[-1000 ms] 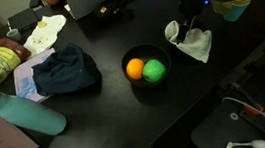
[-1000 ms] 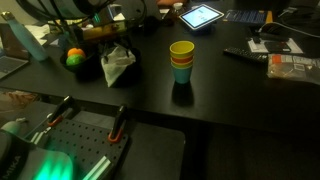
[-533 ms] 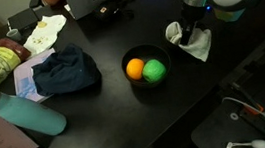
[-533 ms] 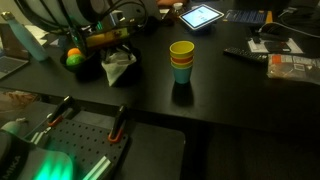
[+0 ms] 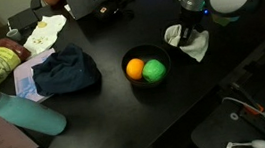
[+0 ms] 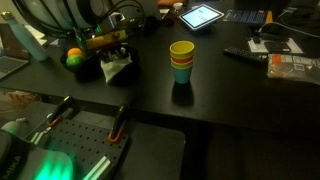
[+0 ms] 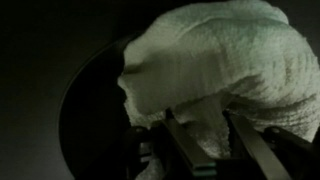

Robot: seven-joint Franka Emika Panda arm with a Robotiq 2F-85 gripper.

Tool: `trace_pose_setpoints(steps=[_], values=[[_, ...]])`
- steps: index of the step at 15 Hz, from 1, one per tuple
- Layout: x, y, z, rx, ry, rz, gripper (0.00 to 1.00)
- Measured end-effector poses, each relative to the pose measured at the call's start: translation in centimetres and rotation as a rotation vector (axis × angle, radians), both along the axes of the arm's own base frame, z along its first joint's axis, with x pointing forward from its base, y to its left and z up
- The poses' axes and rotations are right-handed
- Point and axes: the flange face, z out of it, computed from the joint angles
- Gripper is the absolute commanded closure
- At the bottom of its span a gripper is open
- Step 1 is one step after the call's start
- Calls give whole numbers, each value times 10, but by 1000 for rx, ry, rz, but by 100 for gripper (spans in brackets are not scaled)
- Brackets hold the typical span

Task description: Use the towel to wipe the part of the counter next to the cups

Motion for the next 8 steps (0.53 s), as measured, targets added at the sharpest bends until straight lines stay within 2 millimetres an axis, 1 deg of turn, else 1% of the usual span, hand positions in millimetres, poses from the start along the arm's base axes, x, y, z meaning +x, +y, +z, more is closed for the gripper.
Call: trace_pose_setpoints(steps=[1, 2, 3, 4, 5, 8], values=[[1, 3, 0, -6, -5, 3, 94], [3, 6, 1, -11, -11, 4, 97], [6, 12, 3, -14, -19, 6, 93], [8, 17, 5, -14, -27, 8, 95], [11, 23, 7, -13, -36, 13, 94], [22, 40, 16, -22, -73, 34, 94]])
